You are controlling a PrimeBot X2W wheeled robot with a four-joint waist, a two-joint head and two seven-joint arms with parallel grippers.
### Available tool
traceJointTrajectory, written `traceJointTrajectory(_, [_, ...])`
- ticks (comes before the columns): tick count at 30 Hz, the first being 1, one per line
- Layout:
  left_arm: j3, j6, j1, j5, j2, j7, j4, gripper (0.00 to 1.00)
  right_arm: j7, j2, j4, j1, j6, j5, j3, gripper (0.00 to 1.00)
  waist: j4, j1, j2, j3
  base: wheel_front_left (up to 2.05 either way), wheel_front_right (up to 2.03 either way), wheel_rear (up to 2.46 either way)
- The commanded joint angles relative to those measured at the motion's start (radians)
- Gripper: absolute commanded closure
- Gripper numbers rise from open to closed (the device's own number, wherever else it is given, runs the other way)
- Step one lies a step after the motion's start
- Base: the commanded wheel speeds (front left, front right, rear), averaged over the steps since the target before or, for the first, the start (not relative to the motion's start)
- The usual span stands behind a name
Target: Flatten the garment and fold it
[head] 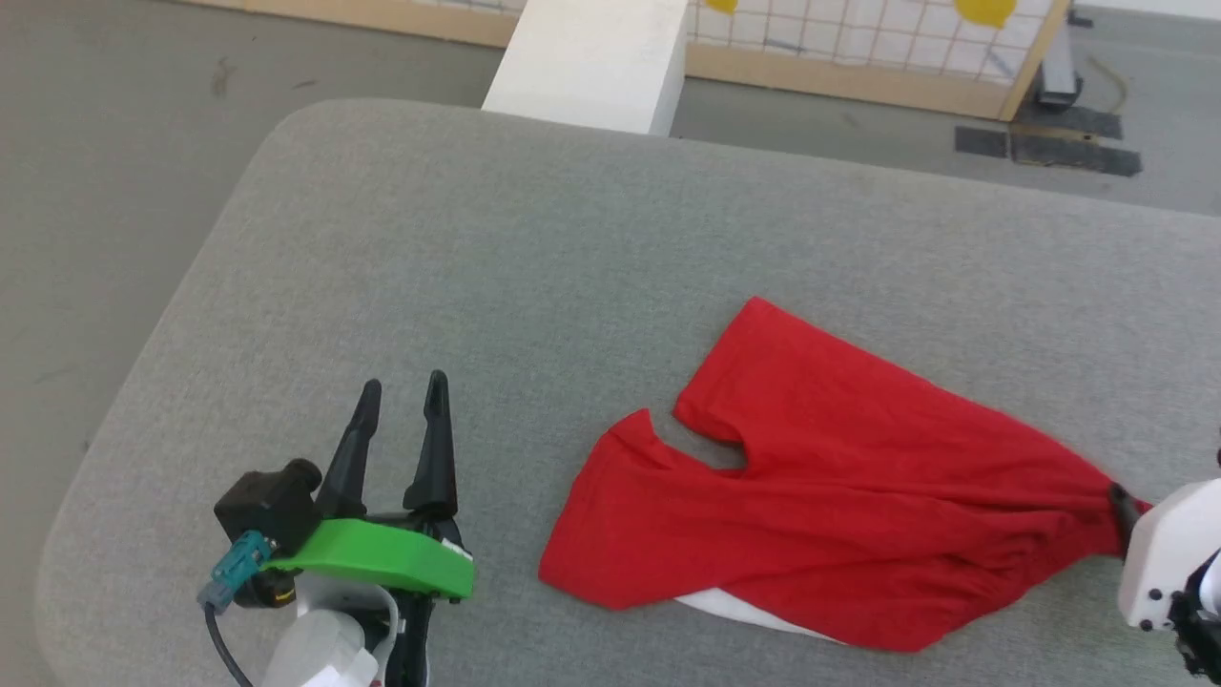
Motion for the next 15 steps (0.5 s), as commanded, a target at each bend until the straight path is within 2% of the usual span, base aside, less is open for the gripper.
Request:
traceJointTrajectory(1, [0.001, 0.001, 0.010, 0.004, -0.003, -0.004, 0.005, 0.00, -0.017, 0.013, -0.006, 0.006, -0.002, 0.006, -0.006, 0.00, -0.020, 0.0000, 0.0000, -0.021, 0.00, 0.00, 0.00])
traceJointTrajectory(9, [-0.016, -0.005, 0.000, -0.003, 0.001, 0.014, 0.027, 0.00, -0.077, 0.096, -0.098, 0.064, -0.002, 0.077, -0.085, 0.00, -0.059, 0.0000, 0.0000, -0.057, 0.00, 0.00, 0.00])
traceJointTrajectory(15, [-0.079, -0.008, -0.105, -0.025, 0.000, 0.135, 0.069, 0.00, -0.099, 0.106, -0.145, 0.089, -0.002, 0.101, -0.095, 0.00, -0.089, 0.0000, 0.0000, -0.051, 0.00, 0.00, 0.00])
